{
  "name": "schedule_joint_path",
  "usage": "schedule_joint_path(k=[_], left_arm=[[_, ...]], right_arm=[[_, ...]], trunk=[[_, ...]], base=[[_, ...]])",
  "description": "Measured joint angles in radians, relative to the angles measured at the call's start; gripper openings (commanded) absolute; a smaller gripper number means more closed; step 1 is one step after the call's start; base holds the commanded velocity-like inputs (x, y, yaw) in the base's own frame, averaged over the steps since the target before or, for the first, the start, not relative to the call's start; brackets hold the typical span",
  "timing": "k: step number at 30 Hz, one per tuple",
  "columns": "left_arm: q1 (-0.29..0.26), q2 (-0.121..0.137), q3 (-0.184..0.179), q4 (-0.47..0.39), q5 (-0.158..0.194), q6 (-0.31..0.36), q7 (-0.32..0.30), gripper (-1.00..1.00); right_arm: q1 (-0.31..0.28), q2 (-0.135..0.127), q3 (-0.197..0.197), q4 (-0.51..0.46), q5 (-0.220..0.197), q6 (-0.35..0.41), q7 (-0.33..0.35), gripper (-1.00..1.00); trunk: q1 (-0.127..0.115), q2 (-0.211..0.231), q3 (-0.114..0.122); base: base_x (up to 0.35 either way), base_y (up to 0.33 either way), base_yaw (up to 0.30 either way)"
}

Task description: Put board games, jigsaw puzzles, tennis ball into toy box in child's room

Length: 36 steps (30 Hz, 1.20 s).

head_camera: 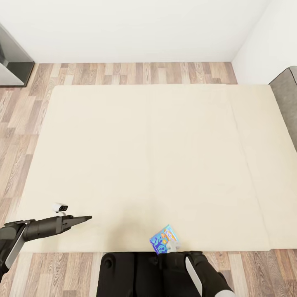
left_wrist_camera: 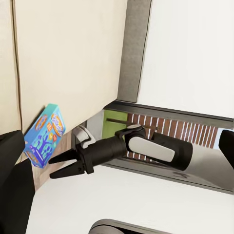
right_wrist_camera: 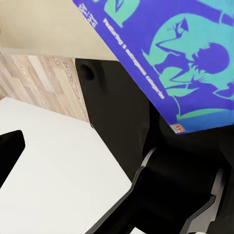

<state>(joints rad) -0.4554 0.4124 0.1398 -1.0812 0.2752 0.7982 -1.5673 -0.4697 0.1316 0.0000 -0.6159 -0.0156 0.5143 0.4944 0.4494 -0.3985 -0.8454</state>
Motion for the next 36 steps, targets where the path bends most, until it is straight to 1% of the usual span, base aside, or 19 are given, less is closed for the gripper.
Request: schedule_joint_path(k=[14, 20, 25, 36], left_arm=[[0.0, 0.0, 0.0, 0.0, 0.0, 0.0, 0.0, 1.0], [0.0, 0.0, 0.0, 0.0, 0.001, 0.0, 0.0, 1.0], [0.0, 0.0, 0.0, 0.0, 0.001, 0.0, 0.0, 1.0], [0.0, 0.001, 0.0, 0.0, 0.0, 0.0, 0.0, 1.0]], right_arm=[[-0.037, 0.0, -0.001, -0.001, 0.0, -0.002, 0.001, 1.0], [-0.041, 0.0, -0.001, -0.002, 0.0, -0.003, 0.001, 1.0], [-0.041, 0.0, -0.001, -0.029, -0.001, 0.0, 0.004, 1.0], [-0.041, 0.0, -0.001, -0.05, -0.002, 0.008, 0.008, 1.0]], trunk=[[0.0, 0.0, 0.0], [0.0, 0.0, 0.0], [0.0, 0.0, 0.0], [0.0, 0.0, 0.0]], base=[[0.0, 0.0, 0.0], [0.0, 0.0, 0.0], [0.0, 0.0, 0.0], [0.0, 0.0, 0.0]])
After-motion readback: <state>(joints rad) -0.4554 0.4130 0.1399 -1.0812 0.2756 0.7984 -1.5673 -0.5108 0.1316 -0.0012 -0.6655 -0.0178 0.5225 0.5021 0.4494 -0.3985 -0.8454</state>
